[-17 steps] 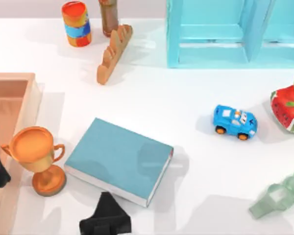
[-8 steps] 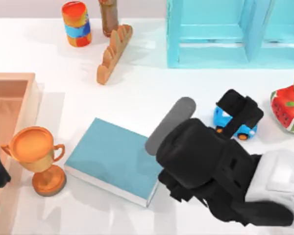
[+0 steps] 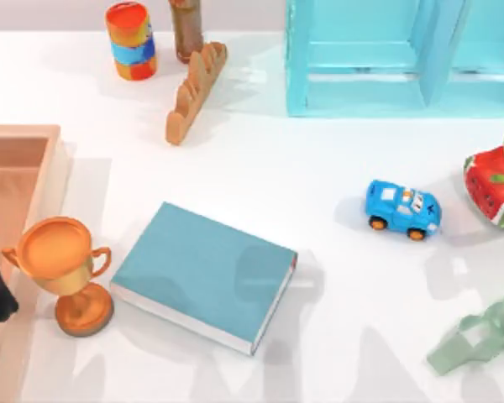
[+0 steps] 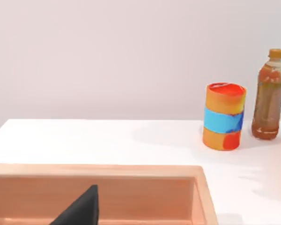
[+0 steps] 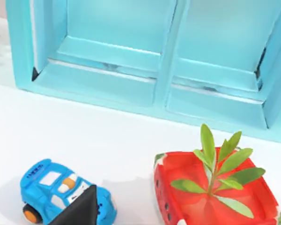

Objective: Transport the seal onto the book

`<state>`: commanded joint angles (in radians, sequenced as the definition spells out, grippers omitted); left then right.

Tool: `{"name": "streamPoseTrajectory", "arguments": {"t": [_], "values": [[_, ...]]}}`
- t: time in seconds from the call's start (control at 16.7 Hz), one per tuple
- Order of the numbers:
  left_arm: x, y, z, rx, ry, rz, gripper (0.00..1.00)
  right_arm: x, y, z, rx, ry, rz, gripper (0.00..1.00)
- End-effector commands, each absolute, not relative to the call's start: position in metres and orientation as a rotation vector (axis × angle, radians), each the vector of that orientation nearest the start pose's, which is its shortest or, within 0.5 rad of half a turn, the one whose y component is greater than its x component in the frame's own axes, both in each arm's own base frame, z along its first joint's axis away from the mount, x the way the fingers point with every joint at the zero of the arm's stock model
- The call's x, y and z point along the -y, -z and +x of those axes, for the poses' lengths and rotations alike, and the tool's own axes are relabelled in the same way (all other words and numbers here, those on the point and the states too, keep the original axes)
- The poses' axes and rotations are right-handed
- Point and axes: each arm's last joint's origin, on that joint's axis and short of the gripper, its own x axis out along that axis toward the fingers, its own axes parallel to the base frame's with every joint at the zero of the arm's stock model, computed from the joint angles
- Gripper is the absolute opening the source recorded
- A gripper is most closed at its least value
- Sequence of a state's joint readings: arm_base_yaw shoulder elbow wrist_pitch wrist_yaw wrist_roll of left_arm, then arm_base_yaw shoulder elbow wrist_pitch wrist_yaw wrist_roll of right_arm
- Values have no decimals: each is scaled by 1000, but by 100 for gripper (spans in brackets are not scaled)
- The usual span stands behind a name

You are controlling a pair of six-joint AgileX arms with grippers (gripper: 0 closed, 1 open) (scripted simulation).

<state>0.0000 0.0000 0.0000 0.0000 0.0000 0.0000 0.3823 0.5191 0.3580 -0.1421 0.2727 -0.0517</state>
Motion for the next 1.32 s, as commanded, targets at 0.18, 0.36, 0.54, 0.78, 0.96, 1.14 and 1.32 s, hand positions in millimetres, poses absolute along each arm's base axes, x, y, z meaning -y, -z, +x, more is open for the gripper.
{"name": "streamPoseTrajectory", "arguments": {"t": [0.18, 0.36, 0.54, 0.78, 0.96, 1.14, 1.32], "values": [[1, -160, 106, 0, 0, 0, 100, -17, -195, 115, -149, -53, -50, 100], [1, -160, 106, 0, 0, 0, 100, -4, -172, 108, -52, -13, -10, 100], [1, -160, 106, 0, 0, 0, 100, 1, -161, 106, -3, 0, 0, 100], [1, -160, 106, 0, 0, 0, 100, 1, -160, 106, 0, 0, 0, 100], [1, -162, 106, -10, -3, 2, 100, 1, -160, 106, 0, 0, 0, 100], [-1, -178, 107, -96, -25, 18, 100, 1, -160, 106, 0, 0, 0, 100], [-5, -209, 114, -257, -50, 44, 100, 1, -160, 106, 0, 0, 0, 100]]}}
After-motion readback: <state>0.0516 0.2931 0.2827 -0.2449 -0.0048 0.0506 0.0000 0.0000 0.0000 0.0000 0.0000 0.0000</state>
